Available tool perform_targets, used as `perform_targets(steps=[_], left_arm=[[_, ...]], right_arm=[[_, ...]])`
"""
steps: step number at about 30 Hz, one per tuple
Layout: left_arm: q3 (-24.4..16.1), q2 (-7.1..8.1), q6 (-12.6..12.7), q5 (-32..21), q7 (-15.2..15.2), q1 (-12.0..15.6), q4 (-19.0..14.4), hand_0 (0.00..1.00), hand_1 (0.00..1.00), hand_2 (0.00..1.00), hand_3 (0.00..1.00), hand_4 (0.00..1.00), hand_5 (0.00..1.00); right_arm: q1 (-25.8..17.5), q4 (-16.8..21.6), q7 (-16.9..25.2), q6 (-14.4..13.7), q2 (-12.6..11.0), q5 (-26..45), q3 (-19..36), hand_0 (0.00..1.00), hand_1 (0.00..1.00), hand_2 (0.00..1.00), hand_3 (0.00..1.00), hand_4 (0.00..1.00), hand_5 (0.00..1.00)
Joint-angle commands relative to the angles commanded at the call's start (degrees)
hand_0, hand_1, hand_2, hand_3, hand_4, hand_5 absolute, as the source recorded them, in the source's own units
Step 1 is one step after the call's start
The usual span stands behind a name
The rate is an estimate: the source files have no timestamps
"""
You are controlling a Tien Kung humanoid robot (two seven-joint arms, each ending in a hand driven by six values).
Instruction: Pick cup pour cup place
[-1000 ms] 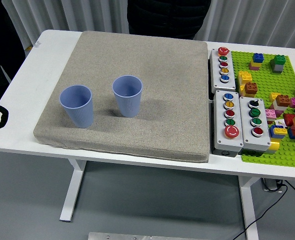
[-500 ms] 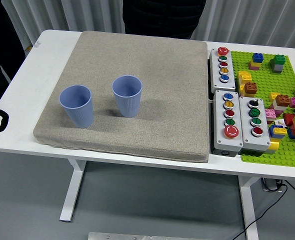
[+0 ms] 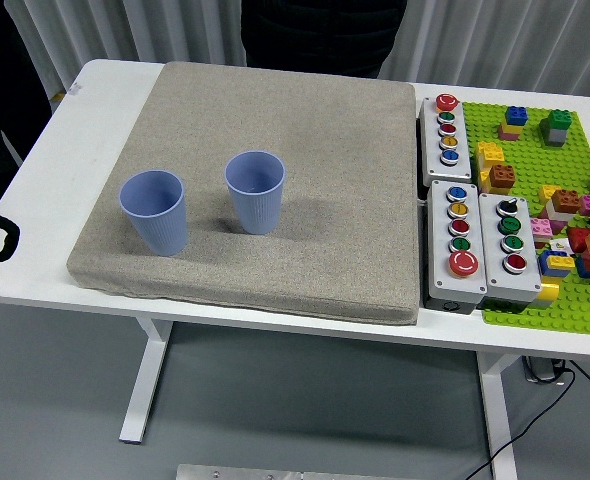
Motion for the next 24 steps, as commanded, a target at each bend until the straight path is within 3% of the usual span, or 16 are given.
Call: perform_targets(steps=[24], left_arm=[[0.0, -0.04, 0.2, 0.3, -0.2, 0.3, -0.5, 0.837, 0.833, 0.93, 0.975, 0.944, 0.998]], right_arm=[[0.0, 0.0, -0.1, -0.1, 0.2, 0.0, -0.1, 0.674, 0.633, 0.564, 0.569, 0.002, 0.133]])
